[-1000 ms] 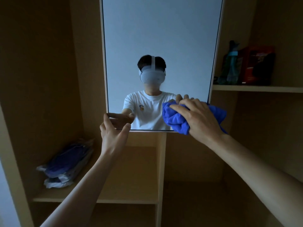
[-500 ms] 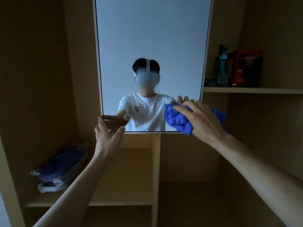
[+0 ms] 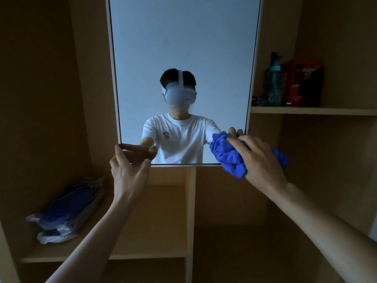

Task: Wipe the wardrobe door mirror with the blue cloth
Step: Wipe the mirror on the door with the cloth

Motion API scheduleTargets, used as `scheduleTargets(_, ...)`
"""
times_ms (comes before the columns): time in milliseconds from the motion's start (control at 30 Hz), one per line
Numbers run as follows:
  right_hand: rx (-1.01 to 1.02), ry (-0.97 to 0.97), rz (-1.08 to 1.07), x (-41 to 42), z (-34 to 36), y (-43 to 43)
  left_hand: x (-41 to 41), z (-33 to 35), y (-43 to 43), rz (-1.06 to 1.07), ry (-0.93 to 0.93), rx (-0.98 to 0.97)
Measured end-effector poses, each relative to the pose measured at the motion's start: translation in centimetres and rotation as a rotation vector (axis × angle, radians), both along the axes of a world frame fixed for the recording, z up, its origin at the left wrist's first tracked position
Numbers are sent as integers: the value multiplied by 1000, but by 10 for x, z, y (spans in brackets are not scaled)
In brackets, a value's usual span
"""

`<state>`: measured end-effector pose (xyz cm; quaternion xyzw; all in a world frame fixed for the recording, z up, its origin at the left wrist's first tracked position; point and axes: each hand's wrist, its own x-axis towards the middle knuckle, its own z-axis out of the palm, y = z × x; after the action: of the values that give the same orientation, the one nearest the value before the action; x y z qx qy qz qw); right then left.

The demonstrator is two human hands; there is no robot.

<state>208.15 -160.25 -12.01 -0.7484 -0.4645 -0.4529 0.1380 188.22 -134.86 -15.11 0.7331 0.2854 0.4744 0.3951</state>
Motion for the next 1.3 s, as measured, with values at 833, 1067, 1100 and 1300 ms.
scheduleTargets(833,633,76,255,-23,3,55,-5,-8,12,-4,-29,82)
scheduleTargets(1067,556,407,93,-63,-10,96,-6,-7,15,-21,-73,62)
scheduleTargets(1100,559,386,99,-71,-11,107,-7,-7,17,-25,-79,62)
scheduleTargets(1300,507,267,145,-104,-16,164,-11,-3,24,-65,-137,20)
